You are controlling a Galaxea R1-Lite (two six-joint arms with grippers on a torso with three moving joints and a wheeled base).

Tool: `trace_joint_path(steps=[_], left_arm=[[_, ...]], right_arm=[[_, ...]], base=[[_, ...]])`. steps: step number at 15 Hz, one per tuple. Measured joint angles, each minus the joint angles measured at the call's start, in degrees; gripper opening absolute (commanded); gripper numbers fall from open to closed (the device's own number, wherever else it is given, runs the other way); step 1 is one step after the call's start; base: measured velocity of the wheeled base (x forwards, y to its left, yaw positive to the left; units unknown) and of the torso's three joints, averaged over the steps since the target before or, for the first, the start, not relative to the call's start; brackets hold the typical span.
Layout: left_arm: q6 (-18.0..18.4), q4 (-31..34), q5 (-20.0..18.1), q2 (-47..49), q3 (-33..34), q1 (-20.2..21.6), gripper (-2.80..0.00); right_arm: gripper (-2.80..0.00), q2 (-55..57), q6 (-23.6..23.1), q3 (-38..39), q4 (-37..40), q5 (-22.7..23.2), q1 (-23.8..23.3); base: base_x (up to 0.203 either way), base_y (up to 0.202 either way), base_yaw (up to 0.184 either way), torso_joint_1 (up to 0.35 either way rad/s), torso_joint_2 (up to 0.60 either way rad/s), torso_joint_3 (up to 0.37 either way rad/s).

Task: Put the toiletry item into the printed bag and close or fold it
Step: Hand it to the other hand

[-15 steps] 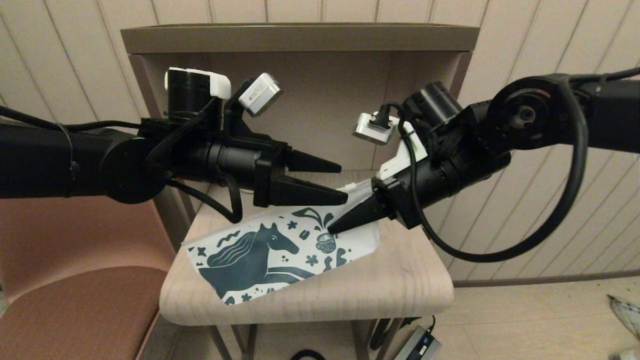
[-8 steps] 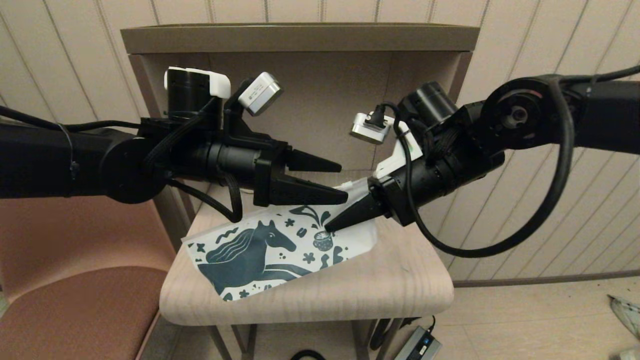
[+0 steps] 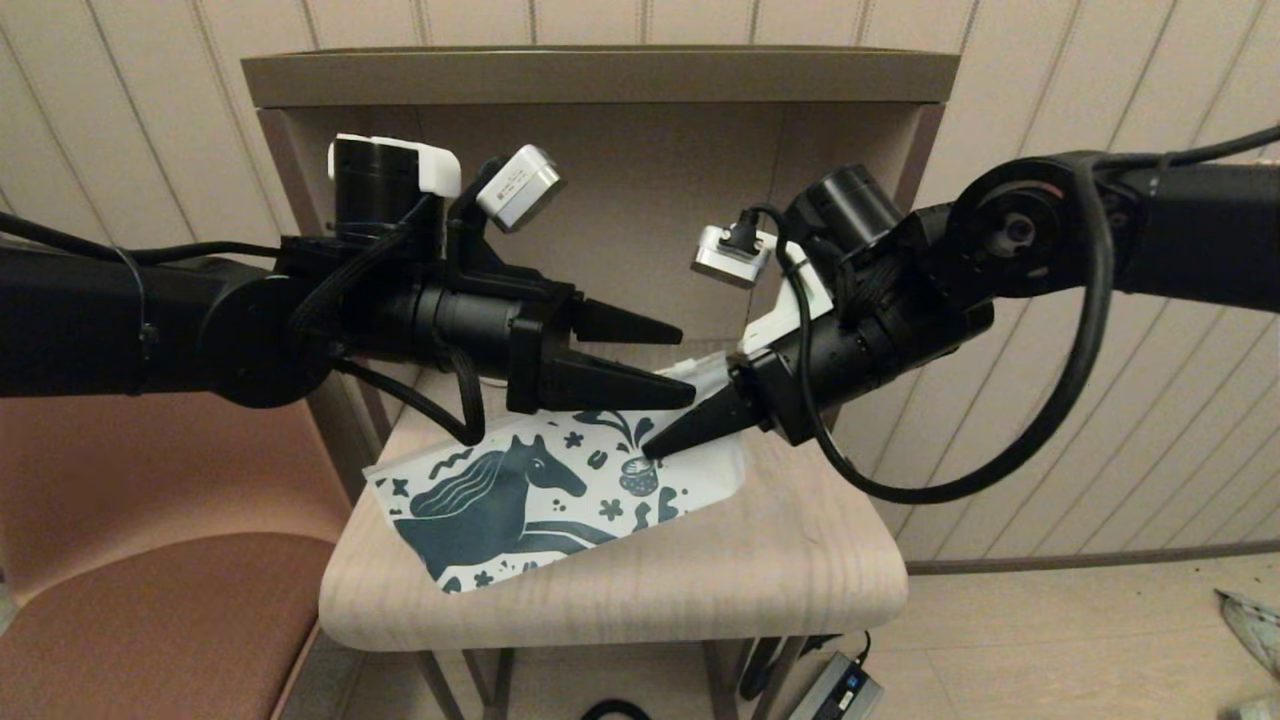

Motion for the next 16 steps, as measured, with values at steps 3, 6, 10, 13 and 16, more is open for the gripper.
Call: trace_joint_path(steps=[3,6,10,13,16], left_arm=[[0.1,-0.1,0.0,0.0,0.2,0.0,0.0],[0.2,0.0,0.0,0.0,0.3,0.0,-2.8],[0.3,0.0,0.0,-0.1,0.5,0.0,-2.8],[0.3,0.1,0.0,0.0,0.3,0.0,-2.8],[0.4,0.1,0.0,0.0,0.4,-0.2,-2.8]], right_arm=[[-2.8,0.2,0.3,-0.4,-0.5,-0.1,0.1],[-2.8,0.5,0.9,-0.5,-1.4,-0.4,0.1],[-2.8,0.6,0.9,-0.6,-1.4,-0.3,0.3],[-2.8,0.7,0.9,-0.6,-1.5,-0.2,0.3],[-2.8,0.7,1.1,-0.6,-1.7,-0.2,0.2]], base=[[0.0,0.0,0.0,0.0,0.0,0.0],[0.0,0.0,0.0,0.0,0.0,0.0],[0.0,0.0,0.0,0.0,0.0,0.0],[0.0,0.0,0.0,0.0,0.0,0.0],[0.0,0.0,0.0,0.0,0.0,0.0]])
